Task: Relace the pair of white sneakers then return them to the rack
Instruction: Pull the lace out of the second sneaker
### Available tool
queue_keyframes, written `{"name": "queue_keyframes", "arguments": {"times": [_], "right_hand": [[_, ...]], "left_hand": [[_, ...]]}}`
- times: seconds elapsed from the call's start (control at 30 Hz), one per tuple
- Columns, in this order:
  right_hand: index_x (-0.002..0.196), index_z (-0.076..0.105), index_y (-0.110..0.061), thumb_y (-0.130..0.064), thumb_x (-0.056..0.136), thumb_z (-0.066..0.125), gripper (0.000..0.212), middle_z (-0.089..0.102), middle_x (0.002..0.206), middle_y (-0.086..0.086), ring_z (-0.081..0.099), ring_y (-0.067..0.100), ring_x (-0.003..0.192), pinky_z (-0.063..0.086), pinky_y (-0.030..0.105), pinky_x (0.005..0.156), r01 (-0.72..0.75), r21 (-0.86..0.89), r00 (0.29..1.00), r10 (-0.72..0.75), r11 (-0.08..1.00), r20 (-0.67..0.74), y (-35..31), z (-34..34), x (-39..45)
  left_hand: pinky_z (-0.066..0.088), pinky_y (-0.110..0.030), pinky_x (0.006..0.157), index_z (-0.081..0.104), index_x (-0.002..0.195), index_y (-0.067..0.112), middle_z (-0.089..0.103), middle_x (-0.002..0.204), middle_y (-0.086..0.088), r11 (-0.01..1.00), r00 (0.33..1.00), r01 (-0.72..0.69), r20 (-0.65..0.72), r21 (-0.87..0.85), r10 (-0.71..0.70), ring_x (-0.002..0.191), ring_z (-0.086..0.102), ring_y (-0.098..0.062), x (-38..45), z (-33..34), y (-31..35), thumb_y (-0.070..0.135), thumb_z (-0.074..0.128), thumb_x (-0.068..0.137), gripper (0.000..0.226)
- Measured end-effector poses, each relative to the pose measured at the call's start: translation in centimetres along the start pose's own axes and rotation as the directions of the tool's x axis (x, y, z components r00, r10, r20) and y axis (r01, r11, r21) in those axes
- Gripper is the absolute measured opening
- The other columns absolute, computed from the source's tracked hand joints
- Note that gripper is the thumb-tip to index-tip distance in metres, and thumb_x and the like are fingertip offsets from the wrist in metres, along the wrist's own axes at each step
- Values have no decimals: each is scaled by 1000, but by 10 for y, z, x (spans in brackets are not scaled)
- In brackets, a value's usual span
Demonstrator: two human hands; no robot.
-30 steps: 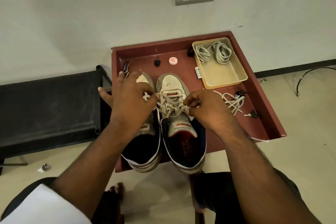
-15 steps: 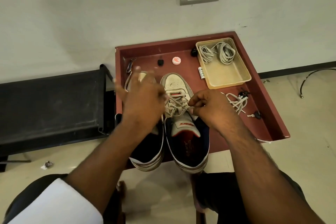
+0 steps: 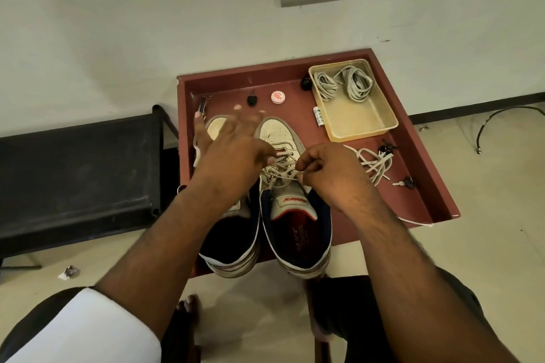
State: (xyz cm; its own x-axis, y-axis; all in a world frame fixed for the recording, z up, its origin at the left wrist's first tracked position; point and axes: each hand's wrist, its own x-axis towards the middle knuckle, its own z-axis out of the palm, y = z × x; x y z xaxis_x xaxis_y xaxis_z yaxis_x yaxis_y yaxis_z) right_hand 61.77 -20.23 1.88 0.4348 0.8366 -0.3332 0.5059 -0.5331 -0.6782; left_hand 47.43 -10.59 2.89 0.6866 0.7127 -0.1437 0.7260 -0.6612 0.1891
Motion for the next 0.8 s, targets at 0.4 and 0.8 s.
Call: {"name": "queue_keyframes", "arguments": {"times": [0.4, 0.8], "right_hand": [[75, 66, -26, 0, 79, 71, 26, 64, 67, -10, 61, 5, 63, 47, 20, 62, -26, 6, 999, 26, 1000, -32, 1, 3, 1], [76, 66, -27, -1, 79, 72, 26, 66, 71, -6, 63, 8, 64, 46, 18, 55, -41, 76, 999, 43, 996, -28, 6, 1, 1]], "left_hand": [[-13, -69, 108, 73, 93, 41, 25, 159, 19, 992, 962, 75, 268, -103, -44, 152, 4, -22, 15, 3, -8, 40, 72, 83, 10], [29, -79, 97, 58, 84, 22, 59, 114, -19, 789, 691, 549, -380, -276, -614, 111, 54, -46, -12, -36, -128, 13, 51, 88, 12]]}}
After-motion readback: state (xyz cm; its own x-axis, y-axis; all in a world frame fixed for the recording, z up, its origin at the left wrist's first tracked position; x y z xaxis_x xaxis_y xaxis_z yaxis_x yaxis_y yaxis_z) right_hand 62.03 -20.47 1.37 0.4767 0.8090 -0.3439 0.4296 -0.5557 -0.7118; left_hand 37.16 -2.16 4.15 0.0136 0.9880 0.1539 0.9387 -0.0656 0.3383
